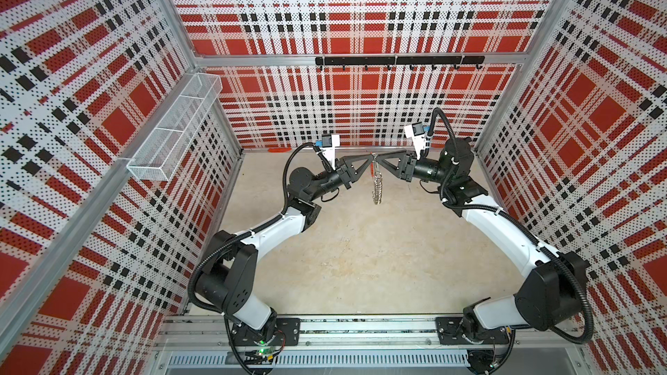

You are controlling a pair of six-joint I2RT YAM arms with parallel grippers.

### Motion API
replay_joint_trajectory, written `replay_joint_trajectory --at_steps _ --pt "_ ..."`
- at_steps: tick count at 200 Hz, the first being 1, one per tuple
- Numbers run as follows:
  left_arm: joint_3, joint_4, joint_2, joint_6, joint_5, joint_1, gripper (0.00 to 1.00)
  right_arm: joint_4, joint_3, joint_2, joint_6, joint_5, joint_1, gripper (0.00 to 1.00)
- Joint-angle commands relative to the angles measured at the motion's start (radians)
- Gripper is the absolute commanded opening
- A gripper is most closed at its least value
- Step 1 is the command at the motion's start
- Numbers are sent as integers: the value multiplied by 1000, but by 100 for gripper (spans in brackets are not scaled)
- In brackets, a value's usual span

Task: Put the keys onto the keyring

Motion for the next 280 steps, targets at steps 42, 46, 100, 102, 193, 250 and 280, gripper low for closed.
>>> replay_joint_trajectory --at_steps 42,46,100,102,193,250,280 --pt "40 90 2 -25 14 8 0 11 25 13 -5 -7 15 10" --pt "42 91 2 -25 14 9 0 11 27 14 -6 -5 15 9" --pt "43 98 20 -16 5 9 0 -18 64 22 -31 0 17 0" --pt "42 99 20 -13 5 9 0 -23 68 23 -37 0 18 0" --pt "-10 -528 -187 1029 42 82 30 -420 169 3 -582 340 32 0" --pt "444 -1367 -16 1599 61 77 34 -396 135 -8 -770 421 109 0" --pt "611 -1547 85 1682 117 83 36 -351 96 -6 -841 447 130 0"
